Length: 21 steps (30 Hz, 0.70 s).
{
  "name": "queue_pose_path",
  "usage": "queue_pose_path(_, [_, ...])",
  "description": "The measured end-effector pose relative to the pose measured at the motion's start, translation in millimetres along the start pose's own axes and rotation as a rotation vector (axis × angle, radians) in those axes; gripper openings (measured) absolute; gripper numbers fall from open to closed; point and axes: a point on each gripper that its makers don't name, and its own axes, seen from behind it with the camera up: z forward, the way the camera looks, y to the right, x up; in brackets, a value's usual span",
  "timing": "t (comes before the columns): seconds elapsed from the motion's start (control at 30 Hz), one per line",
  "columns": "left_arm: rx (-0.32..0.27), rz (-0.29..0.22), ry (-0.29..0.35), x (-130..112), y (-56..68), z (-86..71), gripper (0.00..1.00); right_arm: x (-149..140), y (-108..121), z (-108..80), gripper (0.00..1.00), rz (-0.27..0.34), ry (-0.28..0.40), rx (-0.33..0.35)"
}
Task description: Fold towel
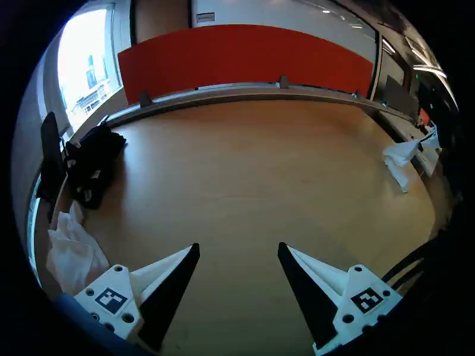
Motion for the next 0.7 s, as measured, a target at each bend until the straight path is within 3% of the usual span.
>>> queue_pose_path(0.7, [0.020,0.009,-0.010,-5.6,-9.6,-4.4,0.98,-57.4,2.8,20.6,0.05,0.083,-0.114,-0.011])
